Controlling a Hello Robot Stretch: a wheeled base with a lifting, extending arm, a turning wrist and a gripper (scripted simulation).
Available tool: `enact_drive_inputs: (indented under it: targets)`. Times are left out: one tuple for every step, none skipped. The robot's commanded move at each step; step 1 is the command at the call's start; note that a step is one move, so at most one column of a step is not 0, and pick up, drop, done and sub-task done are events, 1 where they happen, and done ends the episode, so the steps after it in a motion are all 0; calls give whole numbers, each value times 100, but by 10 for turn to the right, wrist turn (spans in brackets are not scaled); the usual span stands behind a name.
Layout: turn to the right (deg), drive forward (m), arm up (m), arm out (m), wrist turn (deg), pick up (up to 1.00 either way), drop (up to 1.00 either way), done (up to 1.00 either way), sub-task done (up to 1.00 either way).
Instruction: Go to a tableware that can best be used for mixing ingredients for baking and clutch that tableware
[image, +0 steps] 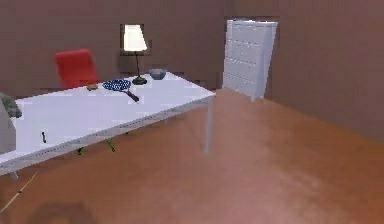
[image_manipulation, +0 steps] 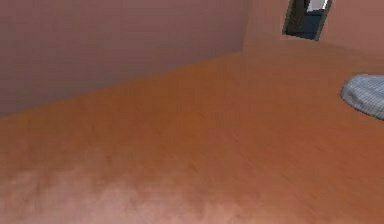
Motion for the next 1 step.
enact_drive_inputs:
  targets:
    - [0, 80, 0, 0, 0, 0, 0, 0, 0]
